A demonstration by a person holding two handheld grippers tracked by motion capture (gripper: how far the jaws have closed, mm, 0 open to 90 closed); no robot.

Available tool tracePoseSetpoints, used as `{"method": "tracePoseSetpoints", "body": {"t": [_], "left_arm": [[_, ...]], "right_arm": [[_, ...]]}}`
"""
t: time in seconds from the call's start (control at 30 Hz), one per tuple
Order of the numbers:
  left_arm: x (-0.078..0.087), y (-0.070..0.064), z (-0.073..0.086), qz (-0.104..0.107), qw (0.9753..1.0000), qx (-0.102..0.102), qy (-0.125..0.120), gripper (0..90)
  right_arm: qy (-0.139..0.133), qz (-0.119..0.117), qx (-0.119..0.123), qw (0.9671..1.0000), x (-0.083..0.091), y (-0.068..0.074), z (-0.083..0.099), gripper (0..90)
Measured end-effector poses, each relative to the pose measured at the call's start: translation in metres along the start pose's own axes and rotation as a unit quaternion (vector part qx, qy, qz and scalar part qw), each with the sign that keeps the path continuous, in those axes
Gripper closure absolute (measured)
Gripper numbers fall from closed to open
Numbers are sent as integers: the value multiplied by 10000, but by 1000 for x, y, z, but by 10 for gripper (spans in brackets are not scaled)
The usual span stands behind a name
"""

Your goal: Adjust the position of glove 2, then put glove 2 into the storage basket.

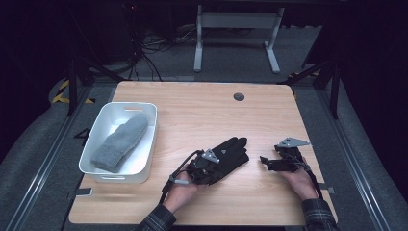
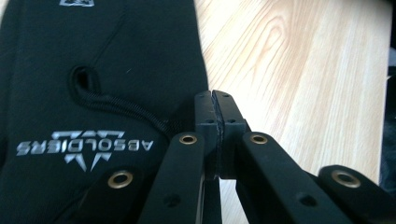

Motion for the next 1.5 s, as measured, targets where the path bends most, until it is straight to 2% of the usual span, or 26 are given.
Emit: {"method": "tracePoseSetpoints", "body": {"t": [0.07, 0.1, 0.3, 0.43, 0.47, 0.5, 0.53, 0.6, 0.8, 0.83, 0.93, 1.0, 1.13, 1.37, 1.5], "left_arm": [[4, 1, 4, 45, 10000, 6, 55, 898], [5, 2, 6, -84, 10000, -40, 5, 898], [11, -1, 7, -40, 9998, -172, -10, 871], [18, -4, 3, -80, 9995, -320, -24, 716], [23, -5, 0, -105, 9992, -365, -147, 627], [23, -5, 0, -105, 9992, -365, -147, 582], [25, -4, -2, -104, 9990, -390, -200, 582], [28, -2, -6, -39, 9990, -416, -151, 491], [34, 14, -18, -107, 9988, -439, -168, 290], [34, 17, -20, -39, 9992, -383, -144, 264], [34, 26, -28, -59, 9989, -457, -80, 200], [32, 31, -32, -93, 9988, -472, -44, 150], [22, 40, -38, -53, 9991, -428, 34, 124], [0, 47, -42, -187, 9988, -410, 188, 93], [-8, 50, -47, -256, 9982, -483, 226, 72]], "right_arm": [[4, 4, -5, 10000, 0, -1, 1, 175], [12, 9, -11, 10000, 0, -1, 1, 169], [13, 29, -27, 10000, 0, -1, 1, 162], [14, 28, -26, 10000, 0, -1, 1, 161], [16, 34, -21, 10000, 0, -1, 1, 159], [16, 34, -21, 10000, 0, -1, 1, 159], [17, 38, -19, 10000, 0, -1, 1, 157], [22, 38, -15, 10000, 0, -1, 1, 156], [25, 35, -17, 10000, 0, -1, 1, 155], [26, 37, -18, 10000, 0, -1, 1, 155], [25, 36, -18, 10000, 0, -1, 1, 154], [25, 37, -24, 10000, 0, -1, 1, 154], [25, 35, -19, 10000, 0, -1, 1, 154], [26, 32, -13, 10000, 0, -1, 1, 155], [24, 29, -12, 10000, 0, -1, 1, 155]]}}
Point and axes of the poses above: each handheld gripper's, and its own axes: x roughly backward along the jaws, z roughly out of its underside, y roughly to its left, the point moved 5 cm from there along -x, roughly forward along the jaws, and after that the axes turned 8 degrees about y, right-handed, at the moved point
